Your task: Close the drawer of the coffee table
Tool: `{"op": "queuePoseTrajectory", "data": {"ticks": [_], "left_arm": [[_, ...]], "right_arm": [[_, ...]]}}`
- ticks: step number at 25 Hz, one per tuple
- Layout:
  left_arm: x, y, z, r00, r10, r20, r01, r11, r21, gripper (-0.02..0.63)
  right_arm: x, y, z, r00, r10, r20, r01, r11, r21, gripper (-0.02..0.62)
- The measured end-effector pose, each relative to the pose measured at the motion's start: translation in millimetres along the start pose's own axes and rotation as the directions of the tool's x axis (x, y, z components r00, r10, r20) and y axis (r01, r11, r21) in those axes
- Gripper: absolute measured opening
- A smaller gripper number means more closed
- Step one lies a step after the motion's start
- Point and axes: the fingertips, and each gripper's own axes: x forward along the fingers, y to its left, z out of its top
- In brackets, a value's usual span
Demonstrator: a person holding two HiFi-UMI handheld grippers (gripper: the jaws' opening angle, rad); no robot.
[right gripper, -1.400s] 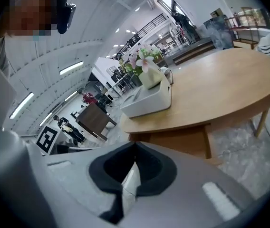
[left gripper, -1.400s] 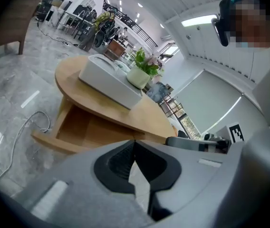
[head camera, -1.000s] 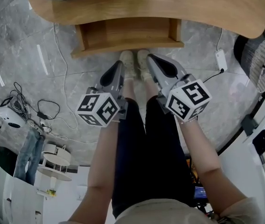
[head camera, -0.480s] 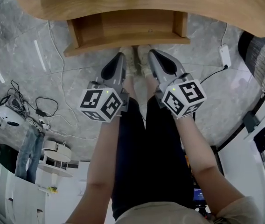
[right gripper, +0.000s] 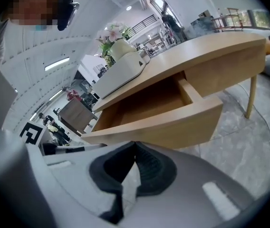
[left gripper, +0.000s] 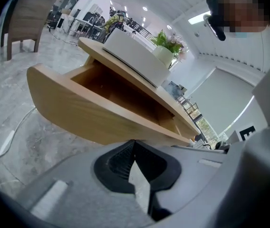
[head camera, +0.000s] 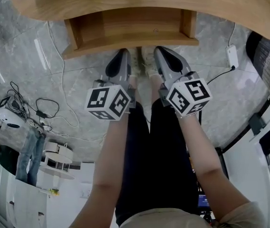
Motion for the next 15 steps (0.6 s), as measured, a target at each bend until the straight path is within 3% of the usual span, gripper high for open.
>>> {"op": "queuePoseTrajectory", "data": {"ticks": [8,15], "left_arm": [[9.1,5.0,1.4,0.999,0.008,0.042,-0.009,1.000,0.024,0.002],[10.5,0.0,5.5,0.998,-0.030,0.056,0.024,0.994,0.107,0.002]], "right_arm": [[9.8,-9.0,3.5,1.000,-0.015,0.016,0.015,1.000,-0.003,0.002],[12.4,-7.3,2.3,1.000,-0.015,0.017,0.016,0.999,-0.029,0.002]]}}
